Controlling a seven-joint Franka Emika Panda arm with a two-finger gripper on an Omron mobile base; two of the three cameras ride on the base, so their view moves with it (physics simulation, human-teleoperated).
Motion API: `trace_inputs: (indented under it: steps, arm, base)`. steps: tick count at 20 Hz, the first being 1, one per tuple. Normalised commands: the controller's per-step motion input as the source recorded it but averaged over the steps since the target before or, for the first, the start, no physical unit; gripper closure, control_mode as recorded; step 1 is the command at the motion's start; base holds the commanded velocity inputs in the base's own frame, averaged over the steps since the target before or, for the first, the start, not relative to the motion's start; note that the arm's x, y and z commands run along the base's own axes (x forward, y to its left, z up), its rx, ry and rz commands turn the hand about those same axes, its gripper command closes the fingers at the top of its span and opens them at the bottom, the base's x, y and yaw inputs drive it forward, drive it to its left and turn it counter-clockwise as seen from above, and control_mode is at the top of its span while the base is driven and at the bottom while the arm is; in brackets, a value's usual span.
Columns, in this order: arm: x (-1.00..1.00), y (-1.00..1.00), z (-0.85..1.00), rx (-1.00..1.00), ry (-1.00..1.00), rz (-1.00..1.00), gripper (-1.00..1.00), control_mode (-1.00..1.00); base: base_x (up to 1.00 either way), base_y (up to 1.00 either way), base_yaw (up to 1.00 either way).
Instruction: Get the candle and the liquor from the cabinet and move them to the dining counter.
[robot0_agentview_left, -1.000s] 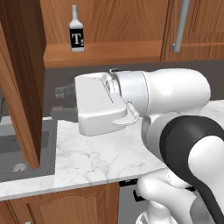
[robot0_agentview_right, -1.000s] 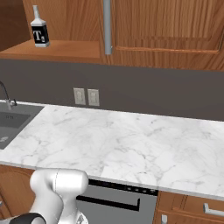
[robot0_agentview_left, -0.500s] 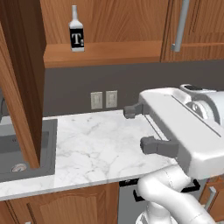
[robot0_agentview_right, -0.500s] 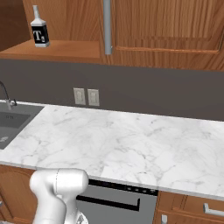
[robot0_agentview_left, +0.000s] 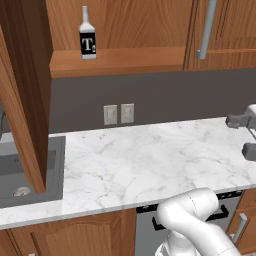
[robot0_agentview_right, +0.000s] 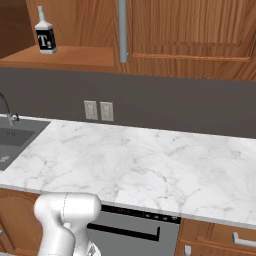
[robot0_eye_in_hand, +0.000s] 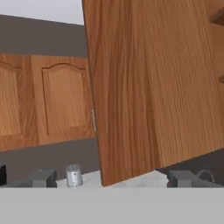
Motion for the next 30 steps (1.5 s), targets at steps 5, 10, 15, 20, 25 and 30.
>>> trace_inputs:
  steps: [5,10,15,20,25,30]
  arm:
    - [0.26,-1.0,0.0,0.0,0.0,-0.44,-1.0,-1.0]
    - [0.39,-0.99,0.0,-0.01,0.0,-0.46,-1.0,-1.0]
    - [0.57,-0.71,0.0,-0.13,0.0,-0.44,-1.0,-1.0]
    - [0.62,-0.22,0.0,-0.27,0.0,-0.36,-1.0,-1.0]
    - [0.47,-0.02,0.0,-0.22,-0.03,-0.25,-1.0,-1.0]
    - [0.29,0.0,0.0,-0.04,-0.08,-0.05,-1.0,-1.0]
  base:
    - [0.0,0.0,0.0]
    - [0.0,0.0,0.0]
    - [0.0,0.0,0.0]
    - [0.0,0.0,0.0]
    - [0.0,0.0,0.0]
    - [0.0,0.0,0.0]
